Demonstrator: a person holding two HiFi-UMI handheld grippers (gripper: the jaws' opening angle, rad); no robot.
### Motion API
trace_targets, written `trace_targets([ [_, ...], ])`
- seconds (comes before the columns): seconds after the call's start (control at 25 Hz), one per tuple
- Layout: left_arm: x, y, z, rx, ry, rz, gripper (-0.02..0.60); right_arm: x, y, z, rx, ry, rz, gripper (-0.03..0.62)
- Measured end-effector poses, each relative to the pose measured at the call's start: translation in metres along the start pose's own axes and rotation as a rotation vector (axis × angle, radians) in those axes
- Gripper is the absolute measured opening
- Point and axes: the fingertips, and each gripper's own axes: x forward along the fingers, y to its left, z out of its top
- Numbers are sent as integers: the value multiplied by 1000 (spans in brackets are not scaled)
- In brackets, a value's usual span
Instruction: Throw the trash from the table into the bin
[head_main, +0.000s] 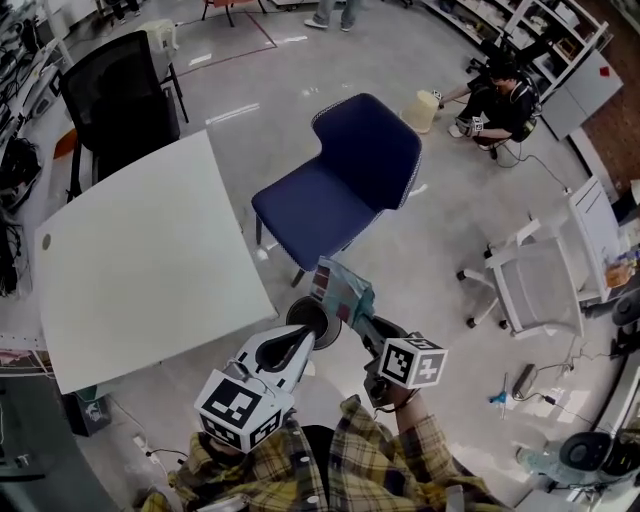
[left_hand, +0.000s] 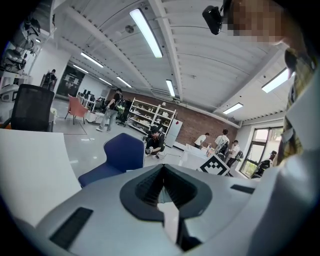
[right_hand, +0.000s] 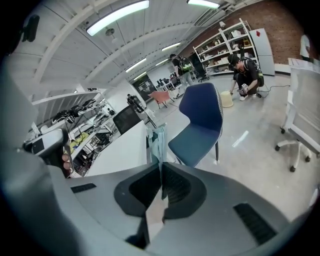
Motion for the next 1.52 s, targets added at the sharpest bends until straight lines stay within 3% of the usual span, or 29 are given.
trace_targets([
  [0.32,11,12,-51,-47,135,-35,8,32,-24,-58,73,107,-63,0],
  [0.68,35,46,-127,-71,211,-45,8,85,-71,-134,119,190,-116,0],
  [1.04,68,60,-243,-158,325,-33,8,157,-135,-217,209,284,-126,0],
  [1.52,92,108,-343,-238,387,54,8,256,-204,-294,257,350,-135,0],
])
